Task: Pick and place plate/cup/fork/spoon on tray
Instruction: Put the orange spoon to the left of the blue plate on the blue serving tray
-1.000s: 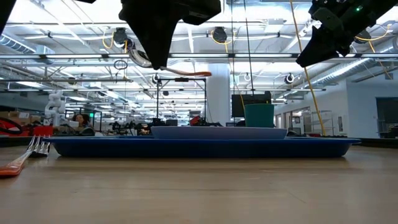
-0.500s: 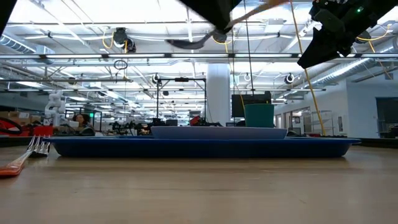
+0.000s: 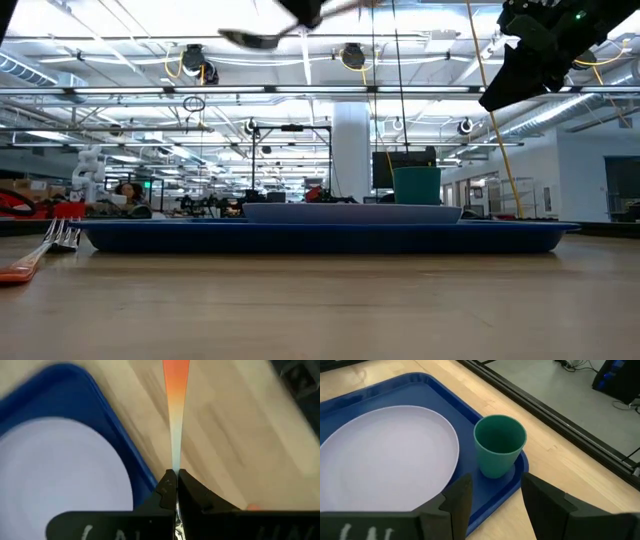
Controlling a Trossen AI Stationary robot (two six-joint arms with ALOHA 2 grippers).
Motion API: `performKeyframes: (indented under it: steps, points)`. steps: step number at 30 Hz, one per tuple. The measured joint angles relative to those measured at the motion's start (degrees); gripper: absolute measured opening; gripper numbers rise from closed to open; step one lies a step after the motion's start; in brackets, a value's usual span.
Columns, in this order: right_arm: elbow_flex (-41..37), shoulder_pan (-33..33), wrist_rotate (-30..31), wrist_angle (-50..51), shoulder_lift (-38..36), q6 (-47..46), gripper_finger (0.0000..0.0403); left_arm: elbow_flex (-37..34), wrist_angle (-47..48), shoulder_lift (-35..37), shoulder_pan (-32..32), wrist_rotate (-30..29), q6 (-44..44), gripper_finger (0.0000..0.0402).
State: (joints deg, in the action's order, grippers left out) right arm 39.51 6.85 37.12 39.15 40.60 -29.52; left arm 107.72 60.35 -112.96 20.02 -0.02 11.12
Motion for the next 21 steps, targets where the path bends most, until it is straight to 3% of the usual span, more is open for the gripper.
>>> performKeyframes:
  steps: [9,16,21]
  points:
    - [-2.0,0.0,-0.2,-1.3,-0.6,0.0,0.0160,-20.4,-21.1,13.8,0.5,-4.1,-3.3,0.0001]
    - [-2.0,0.0,0.0,-2.2,-1.5,0.2,0.0160,-34.8,-25.6,24.0,-2.3,-4.2,0.4,0.0001]
    - [-2.0,0.0,0.1,-2.3,-1.7,0.6,0.0160,-41.6,-27.4,27.2,-4.0,-4.4,6.1,0.0001]
